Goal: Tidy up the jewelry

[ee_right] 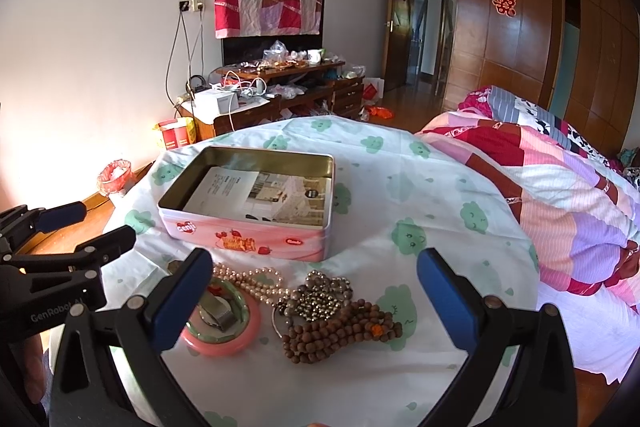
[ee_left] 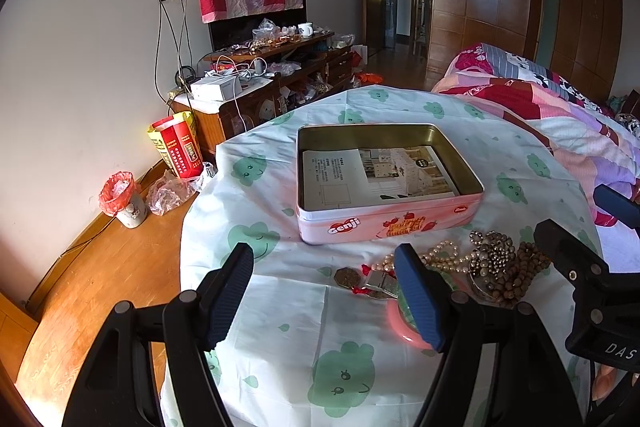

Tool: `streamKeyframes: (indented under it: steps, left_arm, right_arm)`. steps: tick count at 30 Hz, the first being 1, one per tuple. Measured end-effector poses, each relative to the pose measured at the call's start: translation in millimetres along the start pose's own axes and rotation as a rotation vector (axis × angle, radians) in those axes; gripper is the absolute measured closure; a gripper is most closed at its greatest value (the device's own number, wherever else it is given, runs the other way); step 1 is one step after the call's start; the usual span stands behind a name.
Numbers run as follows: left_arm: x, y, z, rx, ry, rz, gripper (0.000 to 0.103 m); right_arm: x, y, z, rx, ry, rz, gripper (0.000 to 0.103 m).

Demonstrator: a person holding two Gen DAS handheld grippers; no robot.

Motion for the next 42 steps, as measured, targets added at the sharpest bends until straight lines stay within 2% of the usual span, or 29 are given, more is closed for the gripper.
streamKeyframes:
  steps: [29,42]
  left_arm:
    - [-1.4,1.0,-1.8,0.002,-0.001,-0.006,0.03]
    - [-13.1,12.3,-1.5,-0.002,0.006,-0.034,0.03]
  right_arm:
    - [-4.2,9.8,-1.5,-0.002,-0.004,-0.009,0.0]
    - [-9.4,20.4,-2.9,-0.008,-0.003,-0.024,0.0]
Point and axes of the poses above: each gripper's, at about its wrist camera, not at the fingertips, and x roughly against the way its jaws point, z to its right, y to its underside, the point moved 2 cm from there along -x, roughly the way its jaws point, and after that the axes turned 1 degree about z, right-handed, at the moved point
